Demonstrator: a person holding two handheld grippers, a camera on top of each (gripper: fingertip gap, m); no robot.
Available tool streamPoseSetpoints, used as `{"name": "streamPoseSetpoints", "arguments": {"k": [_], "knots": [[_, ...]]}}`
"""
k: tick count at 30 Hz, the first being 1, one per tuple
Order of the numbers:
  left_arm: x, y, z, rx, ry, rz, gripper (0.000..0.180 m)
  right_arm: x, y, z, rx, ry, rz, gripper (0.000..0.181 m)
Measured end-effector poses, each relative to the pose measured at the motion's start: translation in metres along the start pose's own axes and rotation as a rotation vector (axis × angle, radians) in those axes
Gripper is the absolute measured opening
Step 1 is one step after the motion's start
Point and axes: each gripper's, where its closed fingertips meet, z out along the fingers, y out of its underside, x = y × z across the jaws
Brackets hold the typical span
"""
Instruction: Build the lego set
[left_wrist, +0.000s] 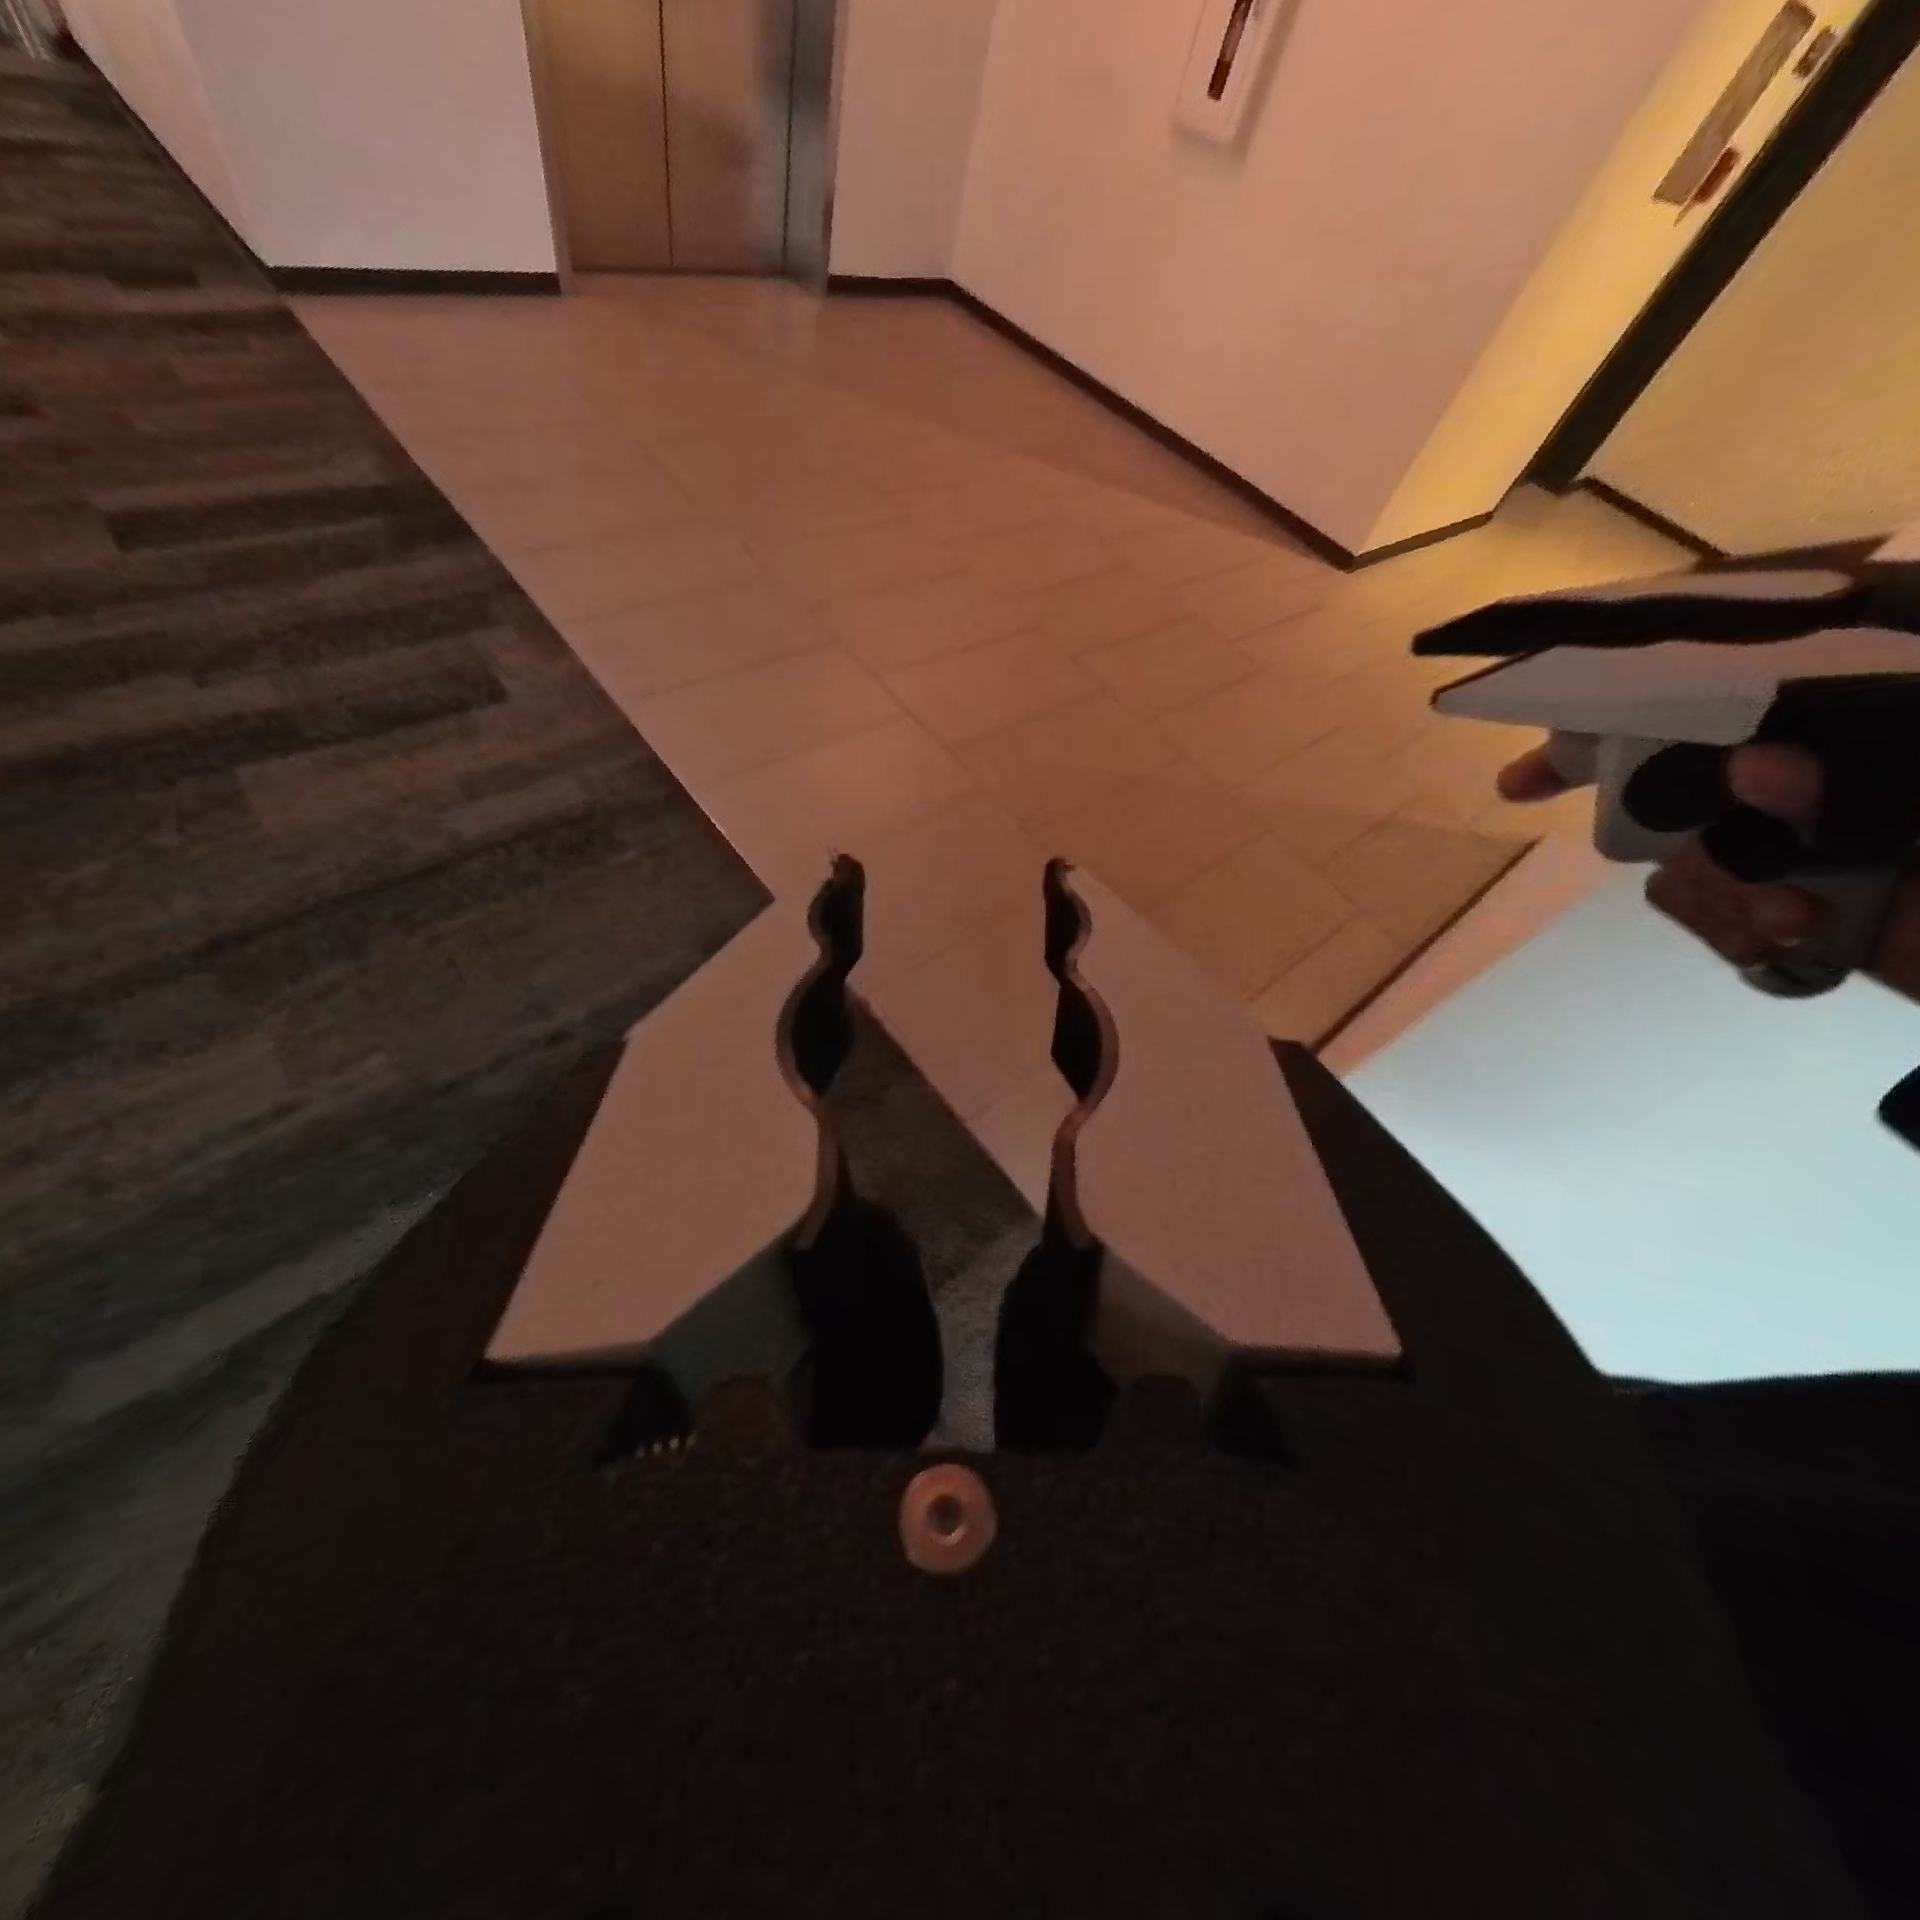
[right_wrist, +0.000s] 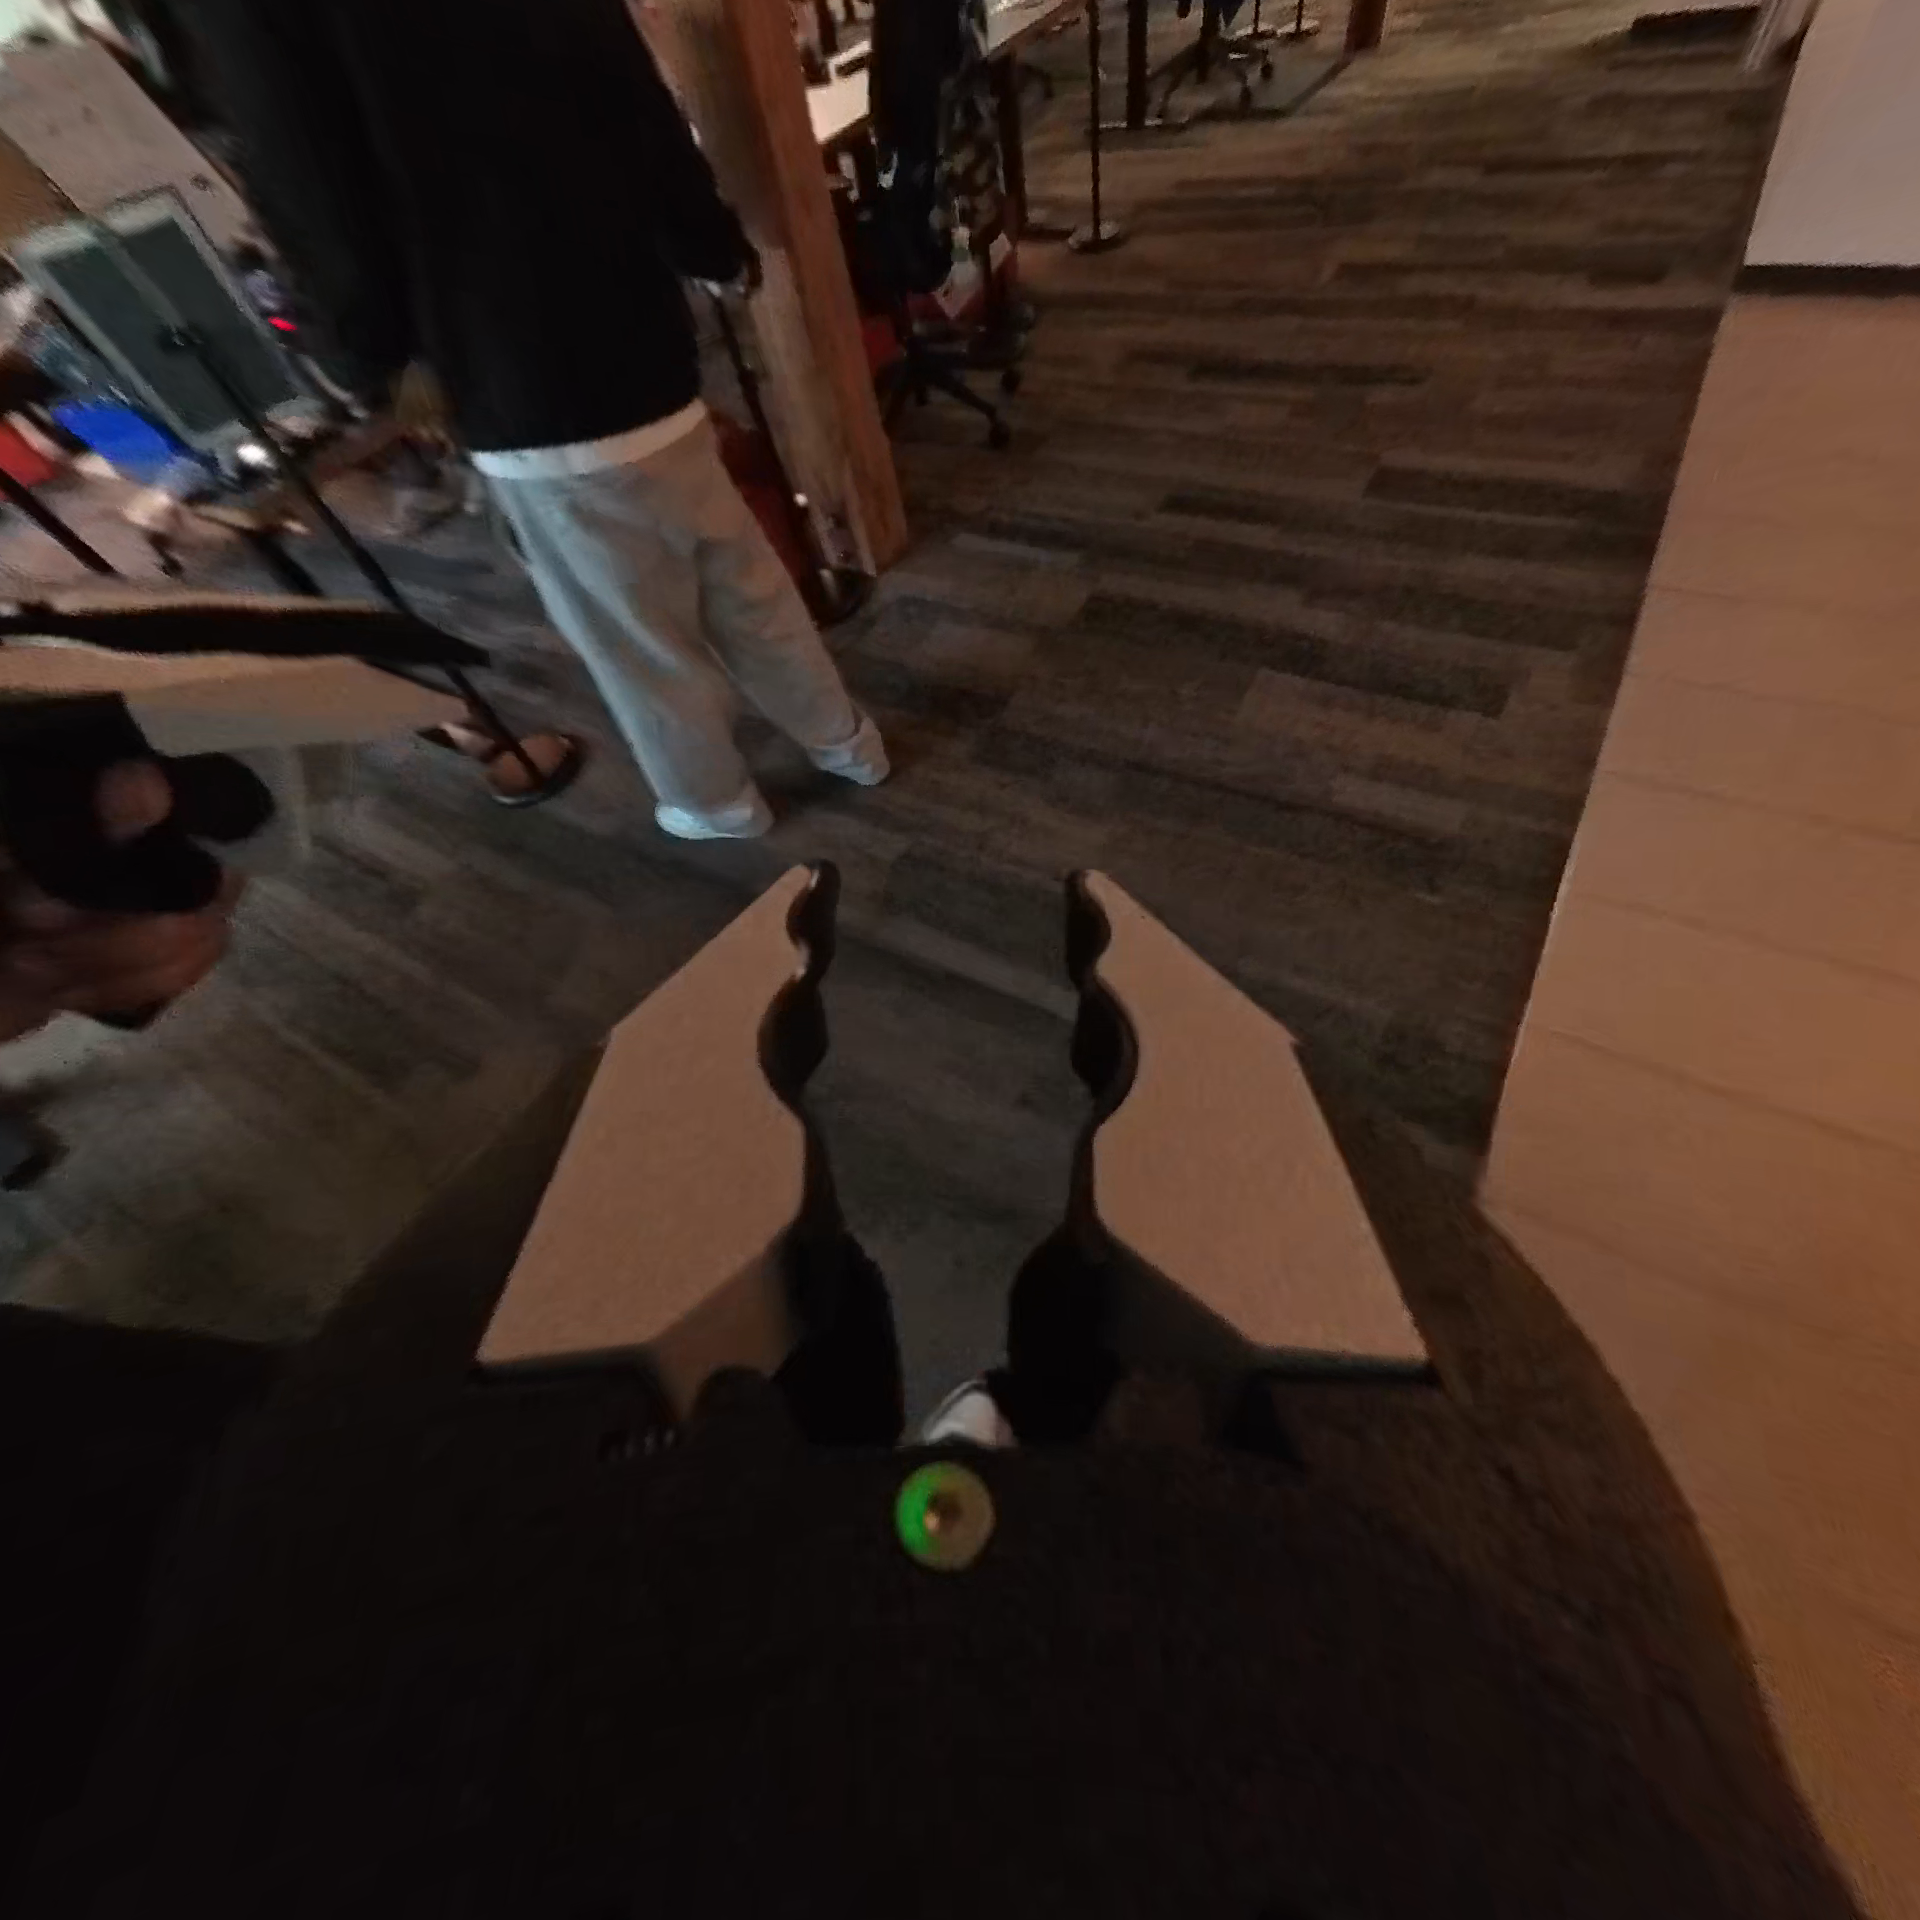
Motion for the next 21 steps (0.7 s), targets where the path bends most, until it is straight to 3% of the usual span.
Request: {"name": "streamPoseSetpoints", "arguments": {"k": [10,17,21], "knots": [[-0.194,-0.117,0.221,-0.022,-0.092,0.029,0.028,0.222,-0.095,0.232,-0.028,0.095,-0.011,0.043],[-0.353,-0.211,0.400,-0.076,-0.207,-0.059,0.027,0.352,-0.208,0.449,-0.043,-0.040,-0.066,0.044],[-0.440,-0.293,0.476,-0.039,-0.252,-0.068,0.027,0.425,-0.288,0.559,-0.060,-0.094,-0.124,0.044]]}}
